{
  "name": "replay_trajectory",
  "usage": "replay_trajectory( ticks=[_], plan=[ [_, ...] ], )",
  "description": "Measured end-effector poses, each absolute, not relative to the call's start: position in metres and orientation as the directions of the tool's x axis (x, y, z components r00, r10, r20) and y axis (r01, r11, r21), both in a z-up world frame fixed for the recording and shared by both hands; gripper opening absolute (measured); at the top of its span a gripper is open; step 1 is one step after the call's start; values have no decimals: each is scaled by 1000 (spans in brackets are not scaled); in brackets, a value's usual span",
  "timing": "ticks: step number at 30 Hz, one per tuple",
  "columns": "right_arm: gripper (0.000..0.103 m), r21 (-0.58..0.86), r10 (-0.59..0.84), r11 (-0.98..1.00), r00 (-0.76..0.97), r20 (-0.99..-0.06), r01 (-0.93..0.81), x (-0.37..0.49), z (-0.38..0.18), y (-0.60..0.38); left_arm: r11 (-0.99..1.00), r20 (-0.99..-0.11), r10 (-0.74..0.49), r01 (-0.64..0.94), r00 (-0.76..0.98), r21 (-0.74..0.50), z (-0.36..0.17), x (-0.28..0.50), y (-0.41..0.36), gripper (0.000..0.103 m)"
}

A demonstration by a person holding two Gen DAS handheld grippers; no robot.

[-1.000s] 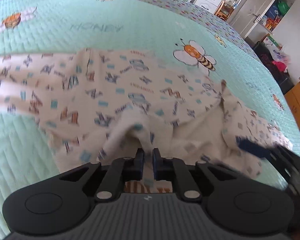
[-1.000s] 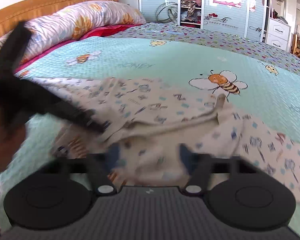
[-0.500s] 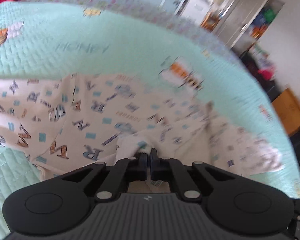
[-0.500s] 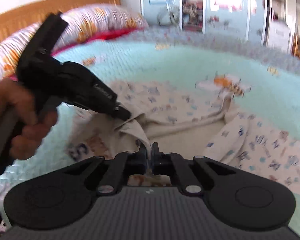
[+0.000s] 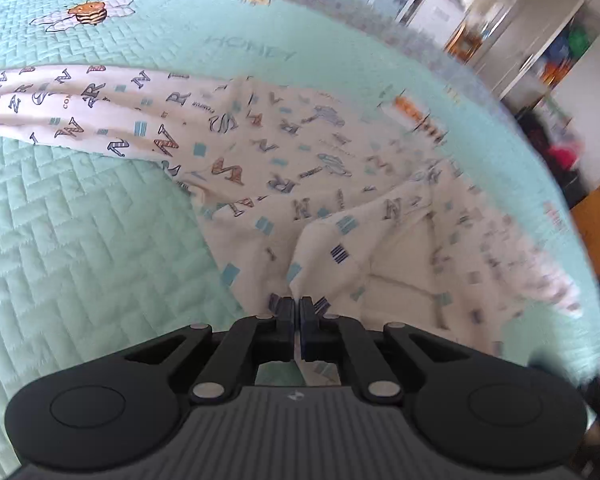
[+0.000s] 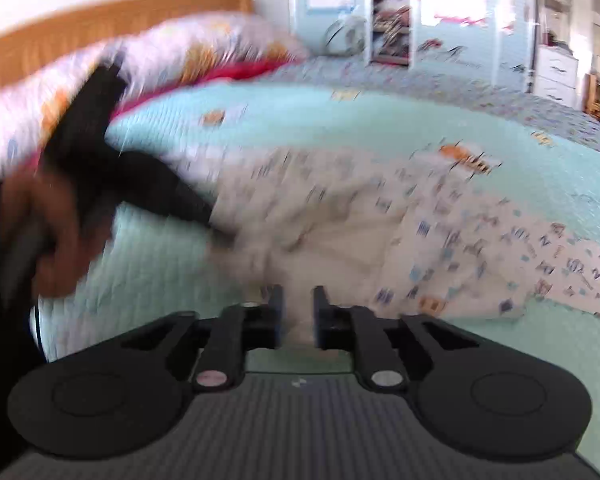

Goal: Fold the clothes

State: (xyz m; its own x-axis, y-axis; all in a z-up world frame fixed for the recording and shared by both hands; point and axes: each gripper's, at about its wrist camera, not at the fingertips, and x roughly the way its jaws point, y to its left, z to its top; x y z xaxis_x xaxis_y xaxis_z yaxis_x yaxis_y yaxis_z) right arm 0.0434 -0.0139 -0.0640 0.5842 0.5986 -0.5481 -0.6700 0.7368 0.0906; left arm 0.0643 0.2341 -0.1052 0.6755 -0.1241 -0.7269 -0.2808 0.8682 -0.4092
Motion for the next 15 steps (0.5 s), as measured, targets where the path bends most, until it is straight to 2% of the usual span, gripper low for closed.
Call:
replay_trajectory(
  ticks=[1,2,3,5,7,8,10,11,12,13,14,15],
  plan=[
    [54,101,600,754,618,-508,-649,51,-57,-17,875,-700,-127,-253,702,-413,-95,63,230,2],
    [66,102,591,772,651,-476,-627,61,-52,-18,887,-672,-133,-215,728,-409,-85,64,225,2],
    [67,94,578,786,674,-460,-611,72,-50,-15,899,-644,-144,-172,751,-402,-75,66,219,2],
    [65,89,580,779,660,-477,-620,103,-53,1,918,-619,-200,-75,759,-389,-66,81,203,5],
    [63,102,595,753,606,-528,-650,138,-66,22,929,-660,-248,-18,709,-368,-79,107,188,1],
    [52,92,577,753,586,-569,-652,155,-76,31,931,-679,-248,-24,691,-365,-87,115,187,2],
    [47,77,490,798,568,-661,-598,194,-103,31,925,-687,-235,-58,688,-375,-93,118,195,4],
    [45,72,447,827,573,-687,-558,209,-113,21,922,-691,-229,-75,686,-380,-96,119,200,10],
    [42,64,407,859,602,-687,-508,216,-117,0,919,-695,-223,-92,684,-384,-99,121,204,7],
    [32,56,366,888,628,-687,-457,223,-121,-22,915,-699,-216,-109,682,-389,-102,122,208,2],
    [30,66,333,914,648,-684,-400,230,-123,-45,911,-703,-210,-125,679,-393,-105,123,213,2],
    [34,95,315,933,661,-681,-348,233,-123,-69,907,-707,-204,-142,677,-397,-108,125,217,2]
  ],
)
